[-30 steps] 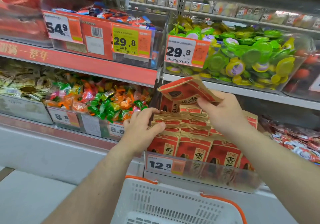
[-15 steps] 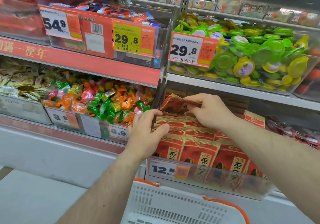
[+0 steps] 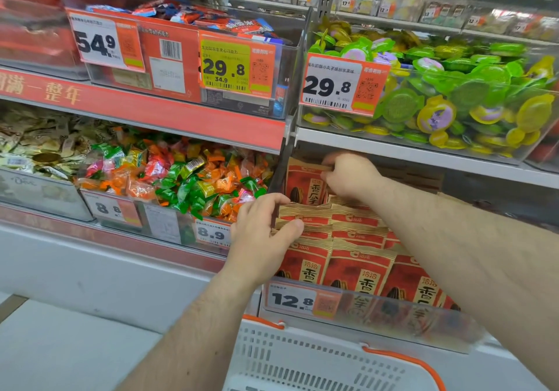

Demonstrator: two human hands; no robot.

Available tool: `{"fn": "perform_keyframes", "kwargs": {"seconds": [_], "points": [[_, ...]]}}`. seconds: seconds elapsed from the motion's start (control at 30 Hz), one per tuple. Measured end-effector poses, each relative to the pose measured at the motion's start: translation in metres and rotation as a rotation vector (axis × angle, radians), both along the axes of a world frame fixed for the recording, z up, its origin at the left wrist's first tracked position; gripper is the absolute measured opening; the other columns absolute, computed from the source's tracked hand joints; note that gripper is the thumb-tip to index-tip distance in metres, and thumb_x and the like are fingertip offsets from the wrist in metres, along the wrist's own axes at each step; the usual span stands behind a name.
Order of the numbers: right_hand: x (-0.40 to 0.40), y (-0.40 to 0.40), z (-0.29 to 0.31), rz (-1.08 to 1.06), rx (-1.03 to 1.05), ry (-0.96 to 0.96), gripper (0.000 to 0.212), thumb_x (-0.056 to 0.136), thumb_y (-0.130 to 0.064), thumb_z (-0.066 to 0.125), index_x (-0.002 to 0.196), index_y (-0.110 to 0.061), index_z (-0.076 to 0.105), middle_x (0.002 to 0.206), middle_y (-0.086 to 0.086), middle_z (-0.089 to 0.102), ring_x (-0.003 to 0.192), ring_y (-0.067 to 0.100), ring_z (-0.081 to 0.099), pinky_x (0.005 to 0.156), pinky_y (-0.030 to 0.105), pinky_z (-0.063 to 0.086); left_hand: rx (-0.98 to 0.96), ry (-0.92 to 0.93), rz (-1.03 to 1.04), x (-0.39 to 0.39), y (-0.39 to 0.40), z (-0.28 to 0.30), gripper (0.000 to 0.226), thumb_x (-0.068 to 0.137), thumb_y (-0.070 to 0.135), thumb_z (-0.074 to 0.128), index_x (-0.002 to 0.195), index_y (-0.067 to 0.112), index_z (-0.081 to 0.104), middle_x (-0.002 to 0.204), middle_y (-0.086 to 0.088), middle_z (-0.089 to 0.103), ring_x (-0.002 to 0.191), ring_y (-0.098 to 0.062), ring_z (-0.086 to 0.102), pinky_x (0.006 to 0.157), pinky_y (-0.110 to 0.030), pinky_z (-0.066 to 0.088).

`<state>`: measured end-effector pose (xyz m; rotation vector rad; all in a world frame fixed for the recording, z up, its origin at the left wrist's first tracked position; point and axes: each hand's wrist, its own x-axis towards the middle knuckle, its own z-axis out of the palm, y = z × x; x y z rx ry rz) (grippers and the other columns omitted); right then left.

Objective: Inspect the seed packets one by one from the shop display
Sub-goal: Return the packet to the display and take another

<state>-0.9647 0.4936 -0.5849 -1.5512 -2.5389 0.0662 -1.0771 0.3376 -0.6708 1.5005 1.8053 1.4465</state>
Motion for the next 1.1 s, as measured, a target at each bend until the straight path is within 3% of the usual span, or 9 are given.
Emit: {"fn": "perform_keyframes", "kwargs": {"seconds": [0.13, 0.37, 0.43, 0.57, 0.7, 0.87, 0.97, 1.03, 1.1], "points": [[-0.013, 0.012, 0.001, -0.065, -0.034, -0.082, 0.034, 0.100, -0.023, 0.044, 0.131, -0.017, 0.056, 0.118, 0.008, 0.064, 0.100, 0.027, 0.059, 0.077, 0.028, 0.045, 0.011, -0.006, -0.011, 0.000, 0.000, -0.002, 0.046, 0.064, 0.067, 0.038, 0.106, 0.049, 0.045, 0.104, 0.034, 0.040, 0.110, -0.004, 0.036, 0.103, -0.050, 0.037], [-0.019, 0.025, -0.007, -0.100, -0.056, -0.126, 0.022, 0.093, -0.019, 0.054, 0.107, -0.013, 0.070, 0.090, 0.004, 0.066, 0.076, 0.022, 0.063, 0.069, 0.030, 0.057, 0.104, -0.052, 0.005, 0.001, 0.003, -0.015, 0.042, 0.071, 0.065, 0.040, 0.111, 0.051, 0.046, 0.117, 0.034, 0.045, 0.122, -0.004, 0.035, 0.101, -0.048, 0.040], [-0.019, 0.025, -0.007, -0.099, -0.080, -0.140, 0.021, 0.094, -0.018, 0.053, 0.104, -0.011, 0.070, 0.088, 0.004, 0.064, 0.074, 0.021, 0.062, 0.062, 0.028, 0.052, 0.119, -0.066, 0.014, 0.002, 0.003, -0.016, 0.039, 0.072, 0.064, 0.041, 0.109, 0.053, 0.047, 0.113, 0.044, 0.041, 0.123, -0.005, 0.036, 0.102, -0.051, 0.039], [-0.021, 0.022, -0.002, -0.090, -0.140, -0.150, 0.019, 0.098, -0.018, 0.051, 0.108, -0.009, 0.063, 0.091, 0.005, 0.058, 0.080, 0.022, 0.056, 0.067, 0.030, 0.044, 0.116, -0.076, 0.007, 0.003, 0.002, -0.015, 0.037, 0.071, 0.064, 0.041, 0.106, 0.054, 0.046, 0.104, 0.056, 0.033, 0.120, -0.005, 0.038, 0.104, -0.051, 0.038], [-0.019, 0.015, 0.001, -0.127, -0.144, -0.092, 0.012, 0.097, -0.022, 0.047, 0.097, -0.011, 0.053, 0.077, 0.002, 0.052, 0.065, 0.016, 0.052, 0.054, 0.027, 0.041, 0.114, -0.063, 0.011, 0.002, 0.003, -0.016, 0.042, 0.072, 0.064, 0.041, 0.111, 0.051, 0.047, 0.112, 0.041, 0.039, 0.120, -0.003, 0.037, 0.101, -0.048, 0.041], [-0.015, -0.006, 0.009, 0.004, -0.090, -0.016, 0.024, 0.089, -0.043, 0.060, 0.087, -0.019, 0.055, 0.073, -0.002, 0.057, 0.069, 0.017, 0.054, 0.057, 0.028, 0.041, 0.080, -0.050, 0.000, 0.000, 0.003, -0.014, 0.050, 0.070, 0.065, 0.041, 0.116, 0.048, 0.046, 0.116, 0.033, 0.040, 0.121, -0.004, 0.037, 0.102, -0.046, 0.042], [-0.015, -0.018, 0.011, 0.136, -0.194, -0.031, 0.025, 0.079, -0.044, 0.072, 0.090, -0.023, 0.064, 0.088, -0.001, 0.067, 0.080, 0.018, 0.060, 0.066, 0.029, 0.048, 0.076, -0.044, 0.003, 0.000, 0.003, -0.012, 0.054, 0.070, 0.064, 0.041, 0.119, 0.043, 0.050, 0.114, 0.035, 0.039, 0.120, -0.005, 0.038, 0.101, -0.045, 0.043], [-0.017, -0.019, 0.010, 0.136, -0.214, -0.126, 0.048, 0.078, -0.043, 0.072, 0.121, -0.024, 0.062, 0.121, 0.002, 0.065, 0.103, 0.021, 0.061, 0.083, 0.030, 0.050, 0.073, -0.050, 0.004, 0.000, 0.003, -0.011, 0.054, 0.070, 0.064, 0.042, 0.118, 0.042, 0.051, 0.112, 0.035, 0.040, 0.120, -0.005, 0.039, 0.101, -0.046, 0.043], [-0.020, -0.017, 0.008, 0.082, -0.240, -0.136, 0.074, 0.080, -0.042, 0.071, 0.145, -0.021, 0.044, 0.146, 0.005, 0.049, 0.127, 0.025, 0.051, 0.100, 0.032, 0.044, 0.072, -0.060, 0.002, 0.001, 0.002, -0.011, 0.052, 0.069, 0.064, 0.042, 0.117, 0.044, 0.050, 0.111, 0.036, 0.038, 0.120, -0.007, 0.040, 0.101, -0.046, 0.043]]}}
